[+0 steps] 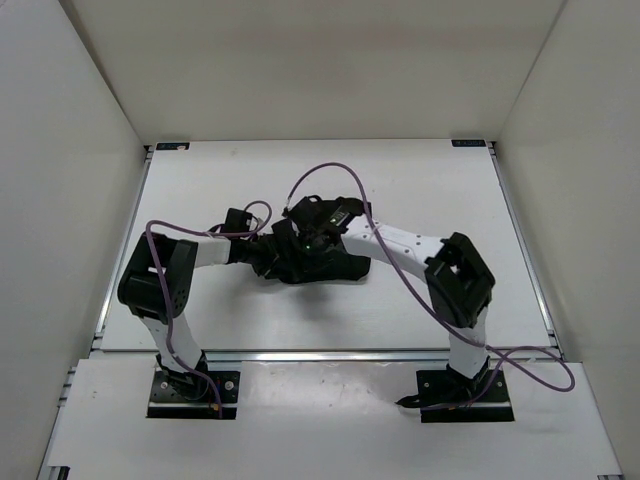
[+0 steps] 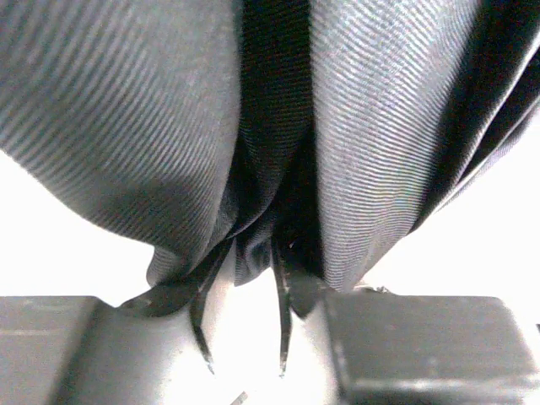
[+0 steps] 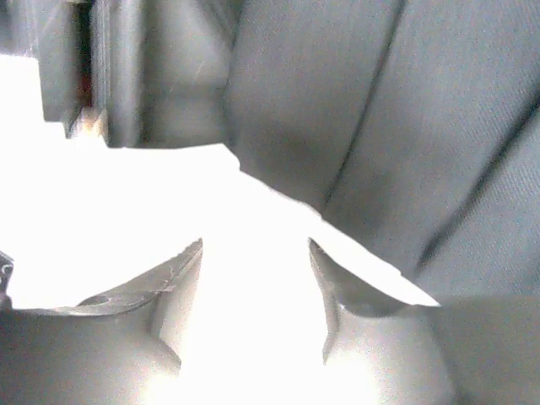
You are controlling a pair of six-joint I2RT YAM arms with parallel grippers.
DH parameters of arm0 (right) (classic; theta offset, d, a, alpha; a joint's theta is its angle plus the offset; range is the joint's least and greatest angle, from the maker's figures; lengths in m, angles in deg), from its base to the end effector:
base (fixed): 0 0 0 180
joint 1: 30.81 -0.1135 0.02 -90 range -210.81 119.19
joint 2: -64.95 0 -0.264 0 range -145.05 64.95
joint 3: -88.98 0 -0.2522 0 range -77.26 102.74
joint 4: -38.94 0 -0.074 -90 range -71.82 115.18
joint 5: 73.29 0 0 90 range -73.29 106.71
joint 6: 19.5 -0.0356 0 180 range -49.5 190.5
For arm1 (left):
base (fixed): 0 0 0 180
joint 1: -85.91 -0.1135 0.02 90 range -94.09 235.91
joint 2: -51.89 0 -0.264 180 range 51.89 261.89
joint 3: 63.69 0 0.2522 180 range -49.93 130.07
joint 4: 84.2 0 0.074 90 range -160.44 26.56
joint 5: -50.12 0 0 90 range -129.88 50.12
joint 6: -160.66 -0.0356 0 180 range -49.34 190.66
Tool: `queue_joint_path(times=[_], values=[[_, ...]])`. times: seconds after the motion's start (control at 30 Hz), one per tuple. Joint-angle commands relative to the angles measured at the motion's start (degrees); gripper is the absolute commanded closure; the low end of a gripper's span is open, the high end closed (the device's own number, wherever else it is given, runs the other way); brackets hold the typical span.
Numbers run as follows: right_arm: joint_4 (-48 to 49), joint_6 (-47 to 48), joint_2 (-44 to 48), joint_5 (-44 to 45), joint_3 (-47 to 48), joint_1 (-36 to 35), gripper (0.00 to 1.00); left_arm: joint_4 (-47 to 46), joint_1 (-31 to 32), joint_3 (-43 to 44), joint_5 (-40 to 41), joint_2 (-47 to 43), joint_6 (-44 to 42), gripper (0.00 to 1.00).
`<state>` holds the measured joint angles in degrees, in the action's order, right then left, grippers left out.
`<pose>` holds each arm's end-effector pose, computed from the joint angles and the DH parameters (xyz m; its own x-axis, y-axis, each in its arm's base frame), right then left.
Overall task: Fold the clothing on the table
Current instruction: Fold the skirt
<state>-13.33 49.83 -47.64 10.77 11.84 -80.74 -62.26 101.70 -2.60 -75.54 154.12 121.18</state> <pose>0.2684 0.3248 0.2180 -0.8115 -0.4193 -0.4070 -0.5408 0.8028 0.2512 0.2950 -0.1050 0.1138 -0.9122 -0.3938 0.1133 -0.3602 0.6387 -0.6799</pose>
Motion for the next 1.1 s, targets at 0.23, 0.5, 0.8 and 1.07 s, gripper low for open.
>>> queue_joint_path(times=[0.23, 0.5, 0.8, 1.07], values=[[-1.84, -5.00, 22.57, 0.40, -13.16, 1.48, 0.01, 0.51, -2.78, -2.42, 0.06, -5.90, -0.33, 0.48], [-9.48, 4.23, 28.48, -6.47, -20.64, 19.52, 0.00, 6.31, -3.40, -1.63, 1.29, -10.74, -3.67, 0.01], [-10.55, 4.58, 31.30, -1.18, -19.23, 17.32, 0.01, 11.14, -4.45, -4.26, 1.83, -14.69, -6.04, 0.02], [-11.68, 5.37, 29.89, 2.41, -16.41, 15.92, 0.00, 20.73, -9.38, -4.26, 4.81, -19.53, -12.99, 0.01]])
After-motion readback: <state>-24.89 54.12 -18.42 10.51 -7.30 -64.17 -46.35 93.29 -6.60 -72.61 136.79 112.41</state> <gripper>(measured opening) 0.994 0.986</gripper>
